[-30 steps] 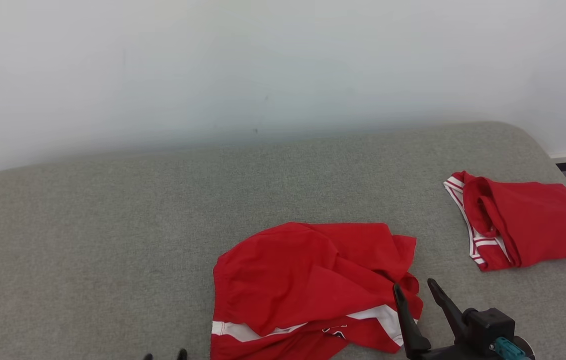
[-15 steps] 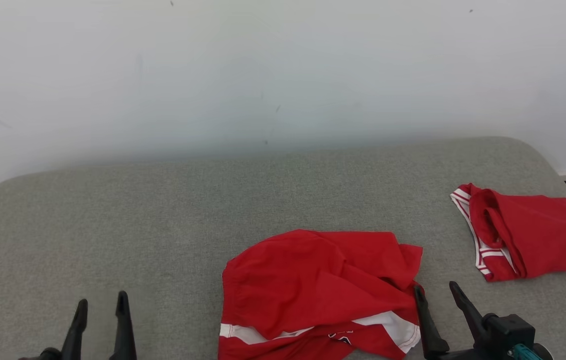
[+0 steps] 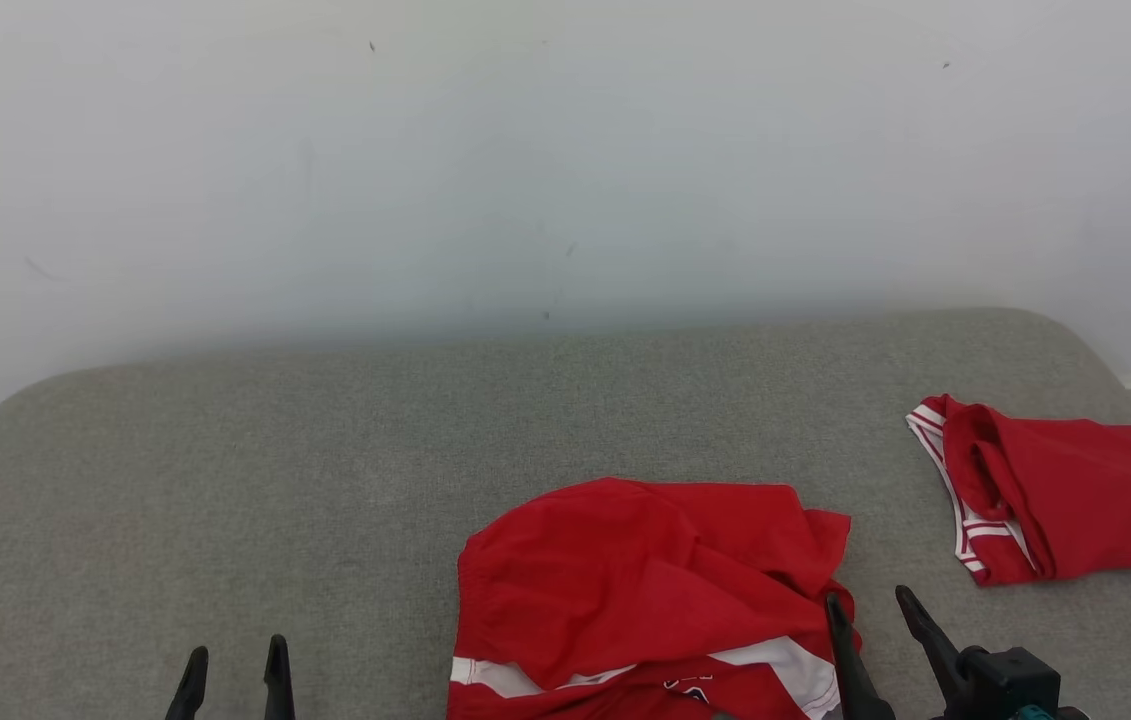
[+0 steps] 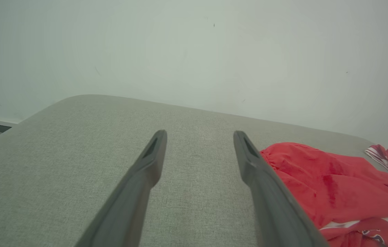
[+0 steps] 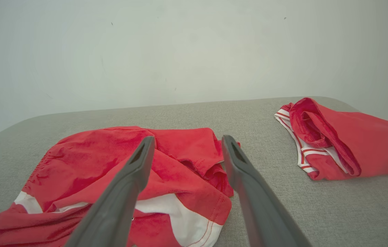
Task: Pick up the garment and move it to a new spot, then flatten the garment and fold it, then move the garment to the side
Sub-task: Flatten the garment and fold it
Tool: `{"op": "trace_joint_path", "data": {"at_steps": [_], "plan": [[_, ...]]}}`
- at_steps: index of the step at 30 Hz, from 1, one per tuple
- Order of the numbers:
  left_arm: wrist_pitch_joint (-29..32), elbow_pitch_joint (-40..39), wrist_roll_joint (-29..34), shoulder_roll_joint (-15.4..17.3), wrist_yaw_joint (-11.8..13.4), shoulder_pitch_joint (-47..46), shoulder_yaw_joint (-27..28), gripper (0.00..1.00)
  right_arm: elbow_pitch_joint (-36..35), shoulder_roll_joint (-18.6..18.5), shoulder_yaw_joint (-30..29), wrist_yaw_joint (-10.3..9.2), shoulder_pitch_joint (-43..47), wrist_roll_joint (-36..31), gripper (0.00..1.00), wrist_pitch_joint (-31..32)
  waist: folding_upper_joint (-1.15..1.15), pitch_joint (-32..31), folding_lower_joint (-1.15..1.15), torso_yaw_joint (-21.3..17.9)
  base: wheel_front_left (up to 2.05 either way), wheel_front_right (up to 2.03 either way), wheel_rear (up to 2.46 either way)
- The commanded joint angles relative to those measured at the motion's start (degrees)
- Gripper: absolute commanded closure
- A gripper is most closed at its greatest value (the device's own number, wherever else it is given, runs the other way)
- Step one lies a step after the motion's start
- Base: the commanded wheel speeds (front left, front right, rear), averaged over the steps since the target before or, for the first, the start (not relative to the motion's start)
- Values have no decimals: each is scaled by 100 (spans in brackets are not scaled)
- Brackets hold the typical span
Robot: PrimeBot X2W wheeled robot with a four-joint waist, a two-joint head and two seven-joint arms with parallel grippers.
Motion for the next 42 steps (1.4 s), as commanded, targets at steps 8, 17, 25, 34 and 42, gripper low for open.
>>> {"op": "trace_joint_path", "data": {"at_steps": [8,17,25,34,42], "plan": [[0,180,150,-57,-100,35,55,0,-25,-10,10,-16,34,-16,0,41,0,-17,1,51,0,0,0],[-1,309,204,-74,-162,-80,69,0,-35,0,35,-16,53,34,0,85,0,9,1,12,0,0,0],[-1,301,242,-83,-153,-103,52,0,-56,8,10,-16,39,48,0,69,0,28,1,-7,0,0,0],[235,378,247,-133,-278,-303,-260,0,-49,11,-59,-16,9,157,0,410,0,128,1,-8,0,0,0],[967,825,172,-99,-585,-944,-739,0,233,-153,-310,-16,7,235,0,1321,0,340,1,-80,0,0,0]]}}
